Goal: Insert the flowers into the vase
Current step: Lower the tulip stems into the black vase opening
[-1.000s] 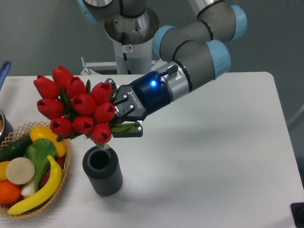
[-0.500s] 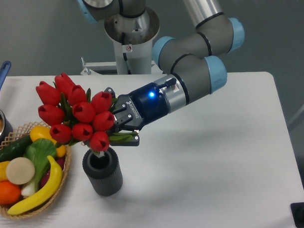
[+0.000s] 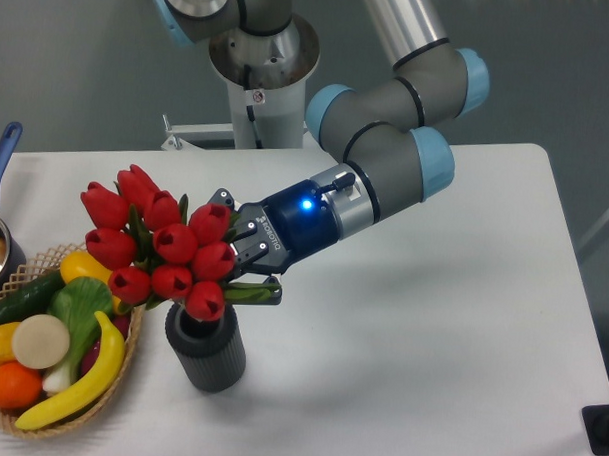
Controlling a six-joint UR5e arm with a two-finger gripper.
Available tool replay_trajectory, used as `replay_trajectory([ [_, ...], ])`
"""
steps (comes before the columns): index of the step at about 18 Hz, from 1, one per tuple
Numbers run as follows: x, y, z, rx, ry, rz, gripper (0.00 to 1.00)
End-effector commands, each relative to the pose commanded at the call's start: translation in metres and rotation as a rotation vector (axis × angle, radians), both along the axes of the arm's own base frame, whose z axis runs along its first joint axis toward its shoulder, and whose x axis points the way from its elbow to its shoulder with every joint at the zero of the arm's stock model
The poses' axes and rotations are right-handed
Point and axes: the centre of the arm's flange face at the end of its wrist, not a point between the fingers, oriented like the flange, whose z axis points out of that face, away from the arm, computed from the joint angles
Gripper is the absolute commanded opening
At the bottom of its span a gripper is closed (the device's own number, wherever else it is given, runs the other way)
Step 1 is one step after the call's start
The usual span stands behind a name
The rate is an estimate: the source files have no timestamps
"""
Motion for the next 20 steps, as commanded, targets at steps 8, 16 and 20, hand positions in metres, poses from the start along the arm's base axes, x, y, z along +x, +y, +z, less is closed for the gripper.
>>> replay_trajectory([
  [8,0.002,0.005,-0.019,-0.019,-0.024,-0.009,0.33],
  [16,0.014,-0.003,-0.048,-0.026,-0.021,-0.008,0.33],
  [20,0.015,-0.004,-0.055,-0.034,-0.032,-0.008,0.33],
])
